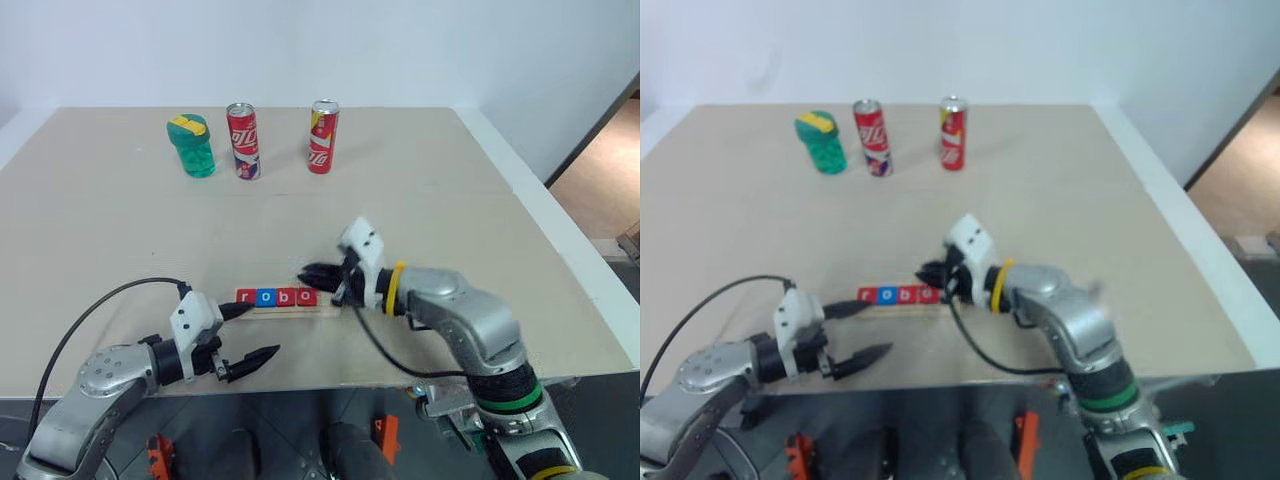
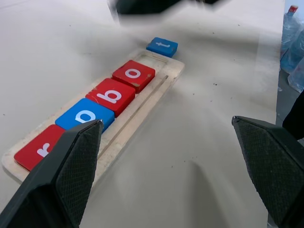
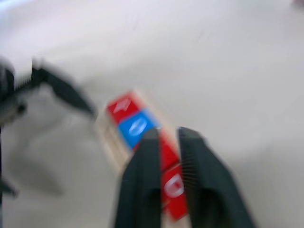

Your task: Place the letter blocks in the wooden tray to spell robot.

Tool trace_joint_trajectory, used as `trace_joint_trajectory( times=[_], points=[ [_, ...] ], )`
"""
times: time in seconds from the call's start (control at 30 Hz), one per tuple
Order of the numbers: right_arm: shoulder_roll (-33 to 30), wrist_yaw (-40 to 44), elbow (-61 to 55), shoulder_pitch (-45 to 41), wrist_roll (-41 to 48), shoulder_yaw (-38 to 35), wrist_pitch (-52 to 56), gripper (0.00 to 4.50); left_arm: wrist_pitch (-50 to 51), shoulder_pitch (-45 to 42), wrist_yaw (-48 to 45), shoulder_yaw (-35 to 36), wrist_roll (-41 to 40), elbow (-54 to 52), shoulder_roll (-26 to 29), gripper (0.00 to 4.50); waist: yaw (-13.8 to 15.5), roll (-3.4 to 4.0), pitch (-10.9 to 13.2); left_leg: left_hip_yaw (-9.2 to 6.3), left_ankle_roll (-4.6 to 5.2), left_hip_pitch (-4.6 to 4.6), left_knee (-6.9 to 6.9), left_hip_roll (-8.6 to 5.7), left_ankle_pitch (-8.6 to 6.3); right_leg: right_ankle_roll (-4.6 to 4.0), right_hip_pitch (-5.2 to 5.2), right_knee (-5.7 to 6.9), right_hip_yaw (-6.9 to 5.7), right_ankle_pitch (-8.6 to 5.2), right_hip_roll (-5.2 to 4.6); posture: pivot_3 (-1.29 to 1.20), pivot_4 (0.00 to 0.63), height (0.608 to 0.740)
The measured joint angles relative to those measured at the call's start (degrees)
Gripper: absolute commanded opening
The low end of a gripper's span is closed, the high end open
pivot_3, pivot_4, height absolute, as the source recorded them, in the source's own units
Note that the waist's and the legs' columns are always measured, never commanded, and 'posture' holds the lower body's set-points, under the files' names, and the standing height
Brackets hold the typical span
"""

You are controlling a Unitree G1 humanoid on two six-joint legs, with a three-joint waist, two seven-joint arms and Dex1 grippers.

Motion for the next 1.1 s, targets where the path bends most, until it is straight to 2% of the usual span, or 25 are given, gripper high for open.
trace_joint_trajectory(
  times=[0.13,0.27,0.37,0.53,0.7,0.73,0.77,0.87,1.1],
  points=[
    [-5.7,4.5,2.5,0.8,0.9,-2.8,-2.7,3.13,0.0,-0.2,-1.8,-1.1,-0.1,-0.6,0.7,4.5,0.1,0.0,0.0,0.01,0.0,-0.03,-0.01,-0.07,0.0,0.06,0.01,-0.01,0.01,-0.06,-0.07,0.0,0.15,0.74],
    [-14.6,18.5,11.7,3.2,-1.4,-1.0,-15.2,4.45,0.8,-1.4,-5.2,-2.8,-0.7,-1.6,2.9,4.5,0.1,0.03,0.0,0.06,0.01,-0.01,0.0,-0.1,-0.01,0.1,0.03,-0.03,0.03,-0.08,-0.1,0.0,0.15,0.74],
    [-15.6,26.7,20.5,1.1,-4.4,2.3,-24.4,4.45,1.6,-3.5,-6.2,-3.3,-1.3,-1.6,3.0,4.5,-0.3,0.04,0.0,0.17,0.02,0.15,0.0,0.02,0.0,-0.05,0.04,-0.02,0.04,0.08,-0.01,0.0,0.15,0.74],
    [-12.7,33.5,32.6,-4.5,-8.4,4.9,-36.3,4.45,2.1,-4.6,-6.4,-3.5,-1.3,-1.7,3.0,4.5,-0.3,0.06,0.0,0.04,0.07,0.2,0.0,0.19,0.03,-0.15,0.09,0.03,0.06,0.14,0.29,0.0,0.15,0.74],
    [-10.9,35.5,40.4,-7.4,-11.2,5.8,-43.4,4.45,2.4,-4.8,-6.2,-3.5,-1.5,-1.8,3.0,4.5,-0.2,0.07,0.0,0.06,0.07,0.17,0.0,0.19,0.03,-0.12,0.09,0.02,0.11,0.11,0.28,0.0,0.15,0.74],
    [-10.6,35.9,41.3,-7.6,-11.5,5.9,-44.0,4.21,2.5,-4.8,-6.1,-3.5,-1.5,-1.9,3.0,4.5,-0.2,0.07,0.0,0.07,0.07,0.17,0.0,0.18,0.03,-0.11,0.09,0.02,0.13,0.1,0.27,0.0,0.15,0.74],
    [-9.8,36.2,43.1,-8.2,-11.9,6.0,-45.1,4.21,2.6,-4.8,-6.0,-3.5,-1.6,-2.1,3.0,4.5,-0.2,0.08,0.0,0.07,0.07,0.16,0.0,0.17,0.03,-0.09,0.09,0.02,0.15,0.09,0.26,0.0,0.15,0.74],
    [-8.5,36.9,46.5,-9.1,-12.7,6.2,-47.6,3.72,2.7,-4.8,-5.4,-3.5,-1.7,-2.6,2.7,4.5,-0.2,0.08,0.1,0.07,0.06,0.15,-0.01,0.13,0.03,-0.07,0.1,0.02,0.17,0.08,0.22,0.0,0.15,0.74],
    [-7.2,36.7,49.2,-8.0,-14.1,6.2,-50.3,3.72,2.7,-4.4,-2.7,-3.0,-1.6,-3.5,2.3,4.5,-0.1,0.08,0.0,0.05,0.07,0.21,0.02,0.11,0.03,-0.05,0.18,0.03,0.15,0.1,0.18,0.0,0.15,0.74]
  ],
)
